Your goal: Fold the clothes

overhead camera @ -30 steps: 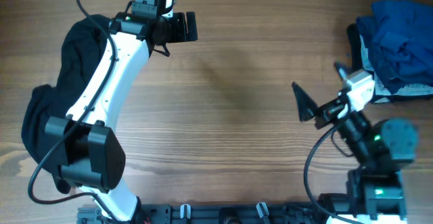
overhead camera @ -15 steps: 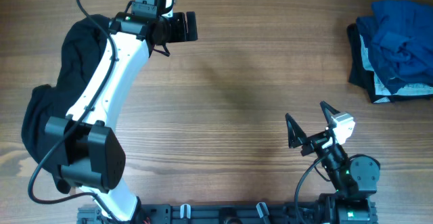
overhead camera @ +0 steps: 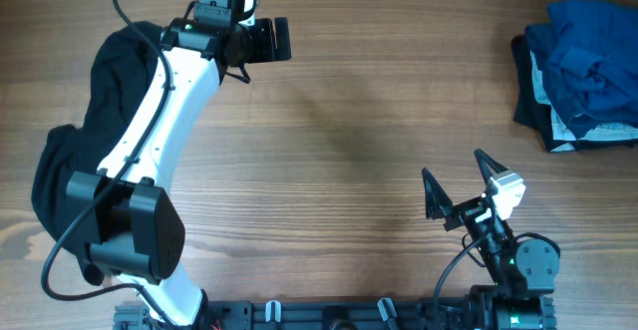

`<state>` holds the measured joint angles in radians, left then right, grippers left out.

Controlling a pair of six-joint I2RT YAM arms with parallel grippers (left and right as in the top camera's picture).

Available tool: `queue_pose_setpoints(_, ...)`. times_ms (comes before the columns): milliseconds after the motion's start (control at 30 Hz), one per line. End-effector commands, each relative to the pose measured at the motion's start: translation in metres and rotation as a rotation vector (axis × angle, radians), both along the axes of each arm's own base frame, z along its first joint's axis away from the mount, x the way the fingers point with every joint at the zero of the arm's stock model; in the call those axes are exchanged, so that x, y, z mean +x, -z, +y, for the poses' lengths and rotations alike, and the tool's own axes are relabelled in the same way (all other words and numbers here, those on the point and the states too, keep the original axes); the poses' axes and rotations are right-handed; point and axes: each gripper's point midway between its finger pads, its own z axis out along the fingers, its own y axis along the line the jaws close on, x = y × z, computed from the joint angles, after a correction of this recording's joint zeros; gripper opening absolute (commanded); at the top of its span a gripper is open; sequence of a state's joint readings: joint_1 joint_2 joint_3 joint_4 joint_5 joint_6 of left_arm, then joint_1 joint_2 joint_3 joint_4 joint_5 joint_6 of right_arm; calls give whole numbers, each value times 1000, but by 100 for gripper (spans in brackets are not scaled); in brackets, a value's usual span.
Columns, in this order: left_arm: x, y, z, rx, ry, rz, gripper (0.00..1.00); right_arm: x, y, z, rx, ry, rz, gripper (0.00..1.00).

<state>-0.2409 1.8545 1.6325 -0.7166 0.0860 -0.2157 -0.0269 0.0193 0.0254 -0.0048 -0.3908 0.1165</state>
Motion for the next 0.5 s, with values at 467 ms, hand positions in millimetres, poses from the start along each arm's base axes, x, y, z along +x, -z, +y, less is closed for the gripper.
queue_pose_setpoints(467, 1, -8, 3, 1, -10, -21, 100, 0, -2, -2, 14, 14, -10, 100)
